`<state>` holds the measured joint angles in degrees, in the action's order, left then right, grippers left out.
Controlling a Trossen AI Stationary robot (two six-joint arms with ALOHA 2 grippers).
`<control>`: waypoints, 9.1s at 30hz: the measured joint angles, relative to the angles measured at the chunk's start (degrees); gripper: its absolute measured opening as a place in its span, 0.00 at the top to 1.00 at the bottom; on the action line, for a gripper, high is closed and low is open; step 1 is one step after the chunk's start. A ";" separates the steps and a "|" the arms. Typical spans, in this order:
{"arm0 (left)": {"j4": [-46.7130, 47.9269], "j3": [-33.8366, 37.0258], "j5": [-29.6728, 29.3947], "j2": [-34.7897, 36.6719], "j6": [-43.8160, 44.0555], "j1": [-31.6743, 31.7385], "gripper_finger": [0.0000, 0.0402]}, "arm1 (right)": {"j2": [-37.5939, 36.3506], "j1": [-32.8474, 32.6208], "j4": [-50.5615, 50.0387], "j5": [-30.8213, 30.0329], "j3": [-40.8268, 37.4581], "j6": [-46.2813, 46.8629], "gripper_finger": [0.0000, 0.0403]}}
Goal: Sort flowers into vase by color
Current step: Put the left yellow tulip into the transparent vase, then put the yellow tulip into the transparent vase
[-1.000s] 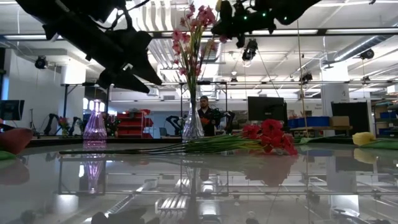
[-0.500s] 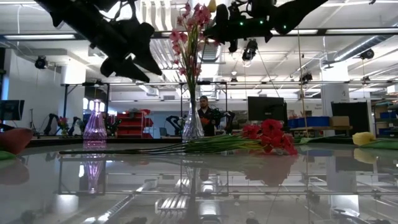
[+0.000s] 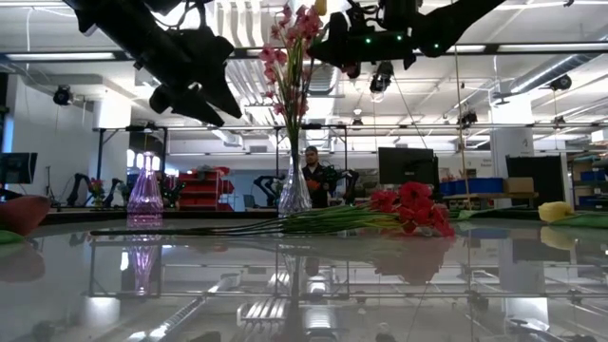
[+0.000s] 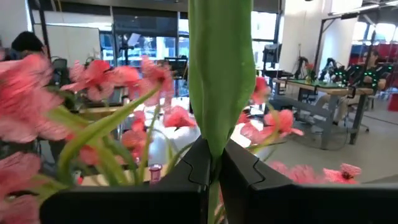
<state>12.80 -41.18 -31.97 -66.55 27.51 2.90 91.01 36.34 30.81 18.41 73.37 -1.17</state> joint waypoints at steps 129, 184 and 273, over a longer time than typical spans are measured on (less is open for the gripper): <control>-16.88 11.50 9.44 1.00 3.69 -15.23 0.41 | -14.28 -0.16 -91.57 -15.38 -38.85 35.82 0.74; -46.23 -1.95 -0.32 -31.65 -1.88 8.58 0.41 | 15.46 20.00 -9.48 30.05 23.82 36.37 0.97; -54.95 1.89 17.17 -34.82 -16.57 21.21 0.63 | 12.93 6.99 -35.92 33.70 23.48 -4.06 0.97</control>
<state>-42.15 -39.29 -14.79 -101.37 10.94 24.10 103.94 43.33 -5.11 52.10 96.85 -5.23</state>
